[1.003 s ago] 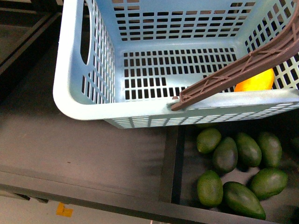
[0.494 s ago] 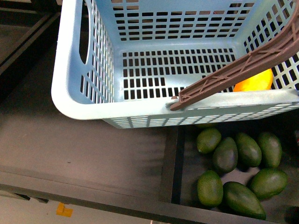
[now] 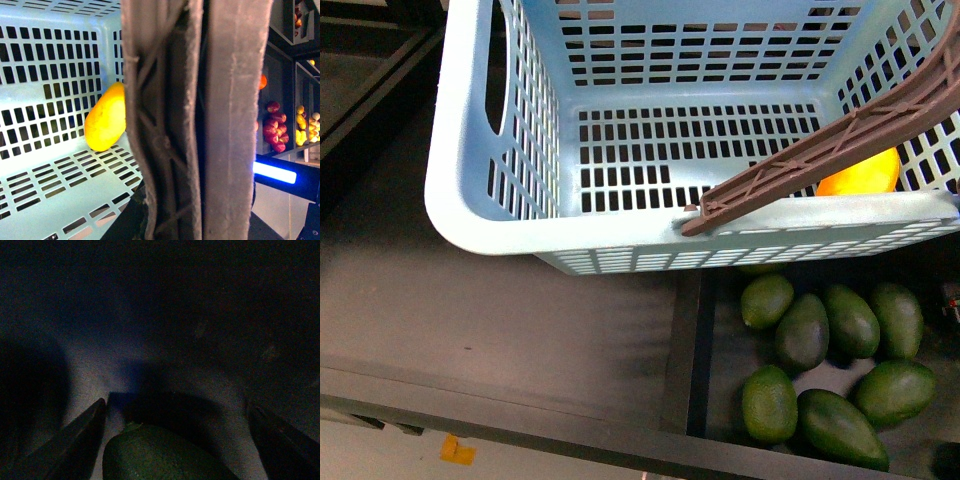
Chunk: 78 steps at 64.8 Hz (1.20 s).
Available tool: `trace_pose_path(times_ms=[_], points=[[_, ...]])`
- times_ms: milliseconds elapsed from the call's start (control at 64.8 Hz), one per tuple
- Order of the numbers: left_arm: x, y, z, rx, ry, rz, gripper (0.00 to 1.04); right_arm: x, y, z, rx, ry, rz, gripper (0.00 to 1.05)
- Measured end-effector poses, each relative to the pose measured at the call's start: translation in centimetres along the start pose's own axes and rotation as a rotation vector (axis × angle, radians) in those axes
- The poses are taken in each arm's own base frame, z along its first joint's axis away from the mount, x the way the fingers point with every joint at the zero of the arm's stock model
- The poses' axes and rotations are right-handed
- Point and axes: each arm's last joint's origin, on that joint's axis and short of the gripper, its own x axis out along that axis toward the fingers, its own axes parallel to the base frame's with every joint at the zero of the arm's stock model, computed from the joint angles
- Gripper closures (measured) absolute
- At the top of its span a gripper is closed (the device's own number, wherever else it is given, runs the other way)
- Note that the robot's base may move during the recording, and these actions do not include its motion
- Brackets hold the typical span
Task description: Pick mango and avocado into basket
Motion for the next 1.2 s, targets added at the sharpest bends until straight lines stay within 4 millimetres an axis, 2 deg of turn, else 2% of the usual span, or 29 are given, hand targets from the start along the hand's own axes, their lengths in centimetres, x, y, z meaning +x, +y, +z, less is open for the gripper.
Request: trace_pose_path(times_ms=[185, 247, 478, 664, 864, 1204], points=[[0.0, 0.0, 0.0, 0.0, 0.001, -0.001, 0.89, -0.1, -0.2, -0.4, 0.01, 0.005, -0.004, 0.57], [0.0, 0.0, 0.0, 0.0, 0.001, -0.001, 0.89, -0.3, -0.3, -0.7, 0.015, 0.004, -0.004, 0.62], [0.0, 0.0, 0.0, 0.0, 0.001, -0.001, 0.89, -2.2, -0.8, -1.9, 0.074, -0.019, -0.012, 0.64], [0.0, 0.0, 0.0, 0.0, 0.0, 0.0, 0.89, -6.5, -2.4, -2.5, 0.125, -0.071, -0.052, 0.65], [0.0, 0.0, 0.0, 0.0, 0.001, 0.0, 0.89, -11.1, -3.3, -2.6, 0.17, -0.17, -0.088, 0.65], [0.0, 0.0, 0.0, 0.0, 0.0, 0.0, 0.89, -23.2, -2.7, -0.6, 0.277, -0.474, -0.139, 0.65]])
